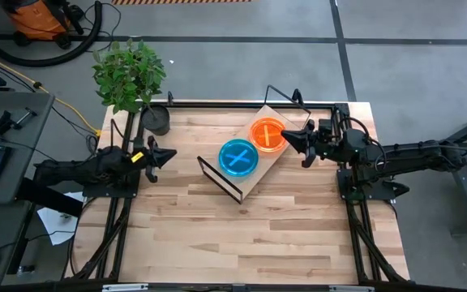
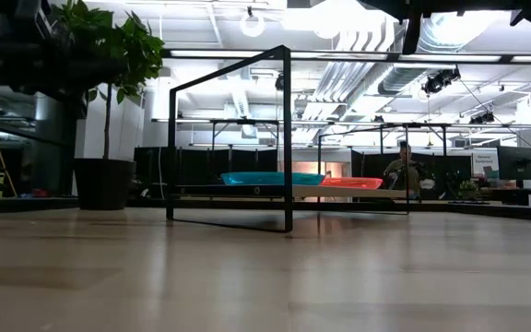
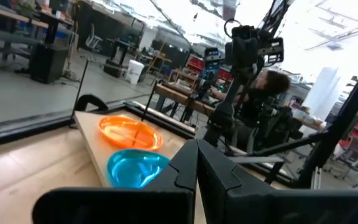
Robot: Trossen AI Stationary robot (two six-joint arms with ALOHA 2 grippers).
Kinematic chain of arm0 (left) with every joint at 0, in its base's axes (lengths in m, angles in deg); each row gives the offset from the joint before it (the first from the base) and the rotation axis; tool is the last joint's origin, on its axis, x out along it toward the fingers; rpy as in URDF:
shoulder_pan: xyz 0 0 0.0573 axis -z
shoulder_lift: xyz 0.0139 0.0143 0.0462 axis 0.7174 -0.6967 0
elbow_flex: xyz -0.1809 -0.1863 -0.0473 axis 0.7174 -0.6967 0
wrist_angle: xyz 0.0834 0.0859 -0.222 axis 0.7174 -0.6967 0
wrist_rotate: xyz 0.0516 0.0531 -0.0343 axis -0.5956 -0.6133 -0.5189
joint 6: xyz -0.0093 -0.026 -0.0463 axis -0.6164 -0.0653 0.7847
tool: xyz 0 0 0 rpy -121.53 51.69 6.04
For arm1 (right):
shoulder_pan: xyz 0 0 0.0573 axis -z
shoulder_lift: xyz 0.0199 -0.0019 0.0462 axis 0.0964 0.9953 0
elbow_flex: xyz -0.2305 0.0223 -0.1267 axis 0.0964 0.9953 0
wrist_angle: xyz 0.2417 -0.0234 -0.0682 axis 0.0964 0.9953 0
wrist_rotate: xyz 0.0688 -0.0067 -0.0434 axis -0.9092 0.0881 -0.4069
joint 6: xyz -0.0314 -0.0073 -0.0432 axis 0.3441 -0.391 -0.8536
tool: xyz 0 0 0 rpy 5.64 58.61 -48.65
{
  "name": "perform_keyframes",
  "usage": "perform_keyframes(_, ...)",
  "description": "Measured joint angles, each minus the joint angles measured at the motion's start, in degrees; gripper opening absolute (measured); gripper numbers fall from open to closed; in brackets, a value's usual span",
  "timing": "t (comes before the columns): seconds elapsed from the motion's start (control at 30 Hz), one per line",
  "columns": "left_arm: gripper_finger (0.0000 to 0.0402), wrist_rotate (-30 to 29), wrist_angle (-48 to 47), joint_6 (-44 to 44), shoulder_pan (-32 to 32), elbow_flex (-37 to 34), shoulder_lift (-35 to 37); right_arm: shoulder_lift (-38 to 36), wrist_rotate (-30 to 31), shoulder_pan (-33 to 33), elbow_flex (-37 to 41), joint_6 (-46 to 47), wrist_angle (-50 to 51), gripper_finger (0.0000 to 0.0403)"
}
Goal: Place and stack plates onto a shelf
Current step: Return to Home Position
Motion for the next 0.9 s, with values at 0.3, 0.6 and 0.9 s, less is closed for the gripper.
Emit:
perform_keyframes(0.3,0.0,4.2,-5.4,-7.0,0.0,0.1,-0.5,0.0,-2.2,0.0,0.0,0.0,1.1,0.0)
perform_keyframes(0.6,0.0,13.0,-6.7,-10.9,0.0,0.2,-0.5,0.0,-2.7,0.0,0.0,0.0,3.0,0.0)
perform_keyframes(0.9,0.0,12.8,-6.8,-13.8,0.1,0.2,-0.5,0.0,-4.1,0.0,0.0,0.0,3.0,0.0)
